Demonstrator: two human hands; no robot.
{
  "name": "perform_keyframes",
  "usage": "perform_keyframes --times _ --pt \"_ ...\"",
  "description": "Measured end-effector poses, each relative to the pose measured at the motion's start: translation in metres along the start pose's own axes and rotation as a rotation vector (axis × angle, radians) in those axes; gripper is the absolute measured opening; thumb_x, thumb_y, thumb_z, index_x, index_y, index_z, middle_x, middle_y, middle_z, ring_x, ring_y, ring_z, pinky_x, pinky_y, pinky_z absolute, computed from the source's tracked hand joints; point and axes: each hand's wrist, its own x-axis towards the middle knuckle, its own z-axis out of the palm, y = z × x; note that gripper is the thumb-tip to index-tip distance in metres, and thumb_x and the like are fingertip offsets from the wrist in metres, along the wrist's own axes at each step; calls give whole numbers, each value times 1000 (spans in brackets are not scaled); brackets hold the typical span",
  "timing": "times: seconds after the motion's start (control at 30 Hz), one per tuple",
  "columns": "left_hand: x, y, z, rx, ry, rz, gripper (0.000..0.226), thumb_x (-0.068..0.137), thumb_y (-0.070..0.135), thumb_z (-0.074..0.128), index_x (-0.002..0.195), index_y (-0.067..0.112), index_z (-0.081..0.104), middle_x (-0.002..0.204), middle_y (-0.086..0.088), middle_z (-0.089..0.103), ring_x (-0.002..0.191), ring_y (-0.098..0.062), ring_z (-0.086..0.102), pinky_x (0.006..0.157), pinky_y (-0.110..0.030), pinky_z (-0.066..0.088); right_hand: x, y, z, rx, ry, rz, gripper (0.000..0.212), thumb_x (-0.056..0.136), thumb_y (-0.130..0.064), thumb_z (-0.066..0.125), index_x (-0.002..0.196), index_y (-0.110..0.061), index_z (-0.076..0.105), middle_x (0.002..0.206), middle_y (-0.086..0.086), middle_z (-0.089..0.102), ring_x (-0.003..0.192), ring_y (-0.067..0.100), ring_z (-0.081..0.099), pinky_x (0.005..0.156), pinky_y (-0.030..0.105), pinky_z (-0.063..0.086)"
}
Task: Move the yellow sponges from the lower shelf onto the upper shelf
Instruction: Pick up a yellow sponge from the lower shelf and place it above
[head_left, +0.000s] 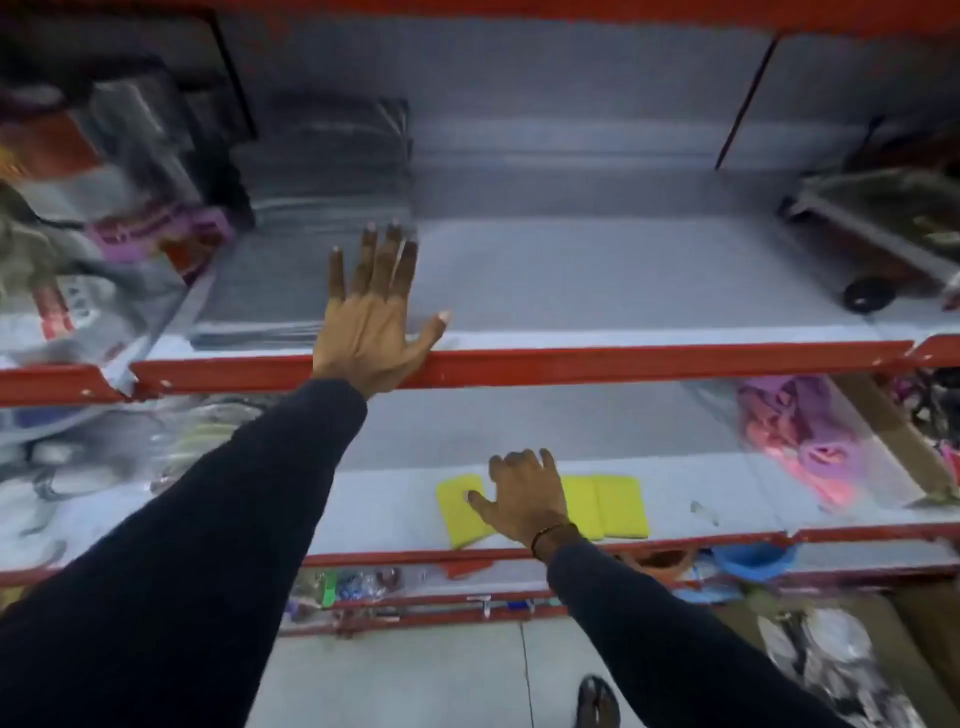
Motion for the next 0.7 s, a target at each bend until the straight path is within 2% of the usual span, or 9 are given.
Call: perform_keyframes --times 0.07,0.13,0.23,0.33,0.4,0.47,0.57,0.63,0.7 --pt "7 -2 2 2 -5 -34 91 97 70 18 166 16 -6 176 -10 -11 161 -34 -12 126 -64 -3 12 -11 26 -52 -153 -20 71 86 -68 48 131 -13 52 132 17 61 131 35 47 121 59 16" --pt "7 -4 4 4 -9 -41 94 97 74 17 166 16 -8 176 -11 -12 160 -35 -13 126 -64 -2 16 -22 48 -104 -219 -46 79 81 -67 55 138 -12 46 137 20 56 135 37 44 123 59 13" --pt "10 -7 8 -16 -56 -34 96 94 78 11 166 18 -10 175 -14 -14 160 -35 -15 126 -65 -2 22 -38 63 -92 -234 -37 77 78 -53 66 136 -10 41 136 21 52 126 40 47 113 55 31" --pt "11 -7 7 -44 -85 -46 97 94 78 14 166 18 -11 175 -13 -17 160 -34 -17 126 -63 -4 21 -45 50 -38 -129 -89 68 72 -42 67 127 -8 45 128 20 51 110 40 53 90 49 45" --pt "8 -7 4 -63 -91 -51 97 93 79 12 166 18 -12 175 -12 -18 159 -33 -18 126 -63 -5 12 -46 23 29 -31 -173 62 68 -40 64 117 -7 49 124 19 54 102 42 56 81 47 49" --pt "7 -6 2 -81 -97 -63 96 93 78 9 166 18 -11 175 -11 -18 159 -31 -19 126 -62 -5 -5 -44 -13 172 120 -275 55 63 -36 64 108 -8 52 122 18 57 99 42 58 80 46 52" --pt "5 -4 2 -101 -80 -87 94 95 74 7 166 16 -8 175 -9 -16 160 -30 -19 126 -62 -6 -38 -36 -75 397 532 -399 47 62 -28 71 101 -6 59 121 20 62 106 38 59 88 40 51" --pt "6 -4 0 -112 -74 -93 92 96 72 8 166 14 -7 175 -7 -17 159 -30 -20 126 -63 -6 -40 -27 -122 465 766 -371 45 64 -28 76 101 -4 63 120 22 61 109 35 57 93 37 48" --pt "5 -3 0 -105 -69 -90 90 97 70 7 166 14 -9 175 -6 -20 159 -28 -22 126 -62 -7 -21 -16 -168 516 878 -224 44 69 -31 78 102 -6 62 119 19 58 109 33 56 92 34 47"
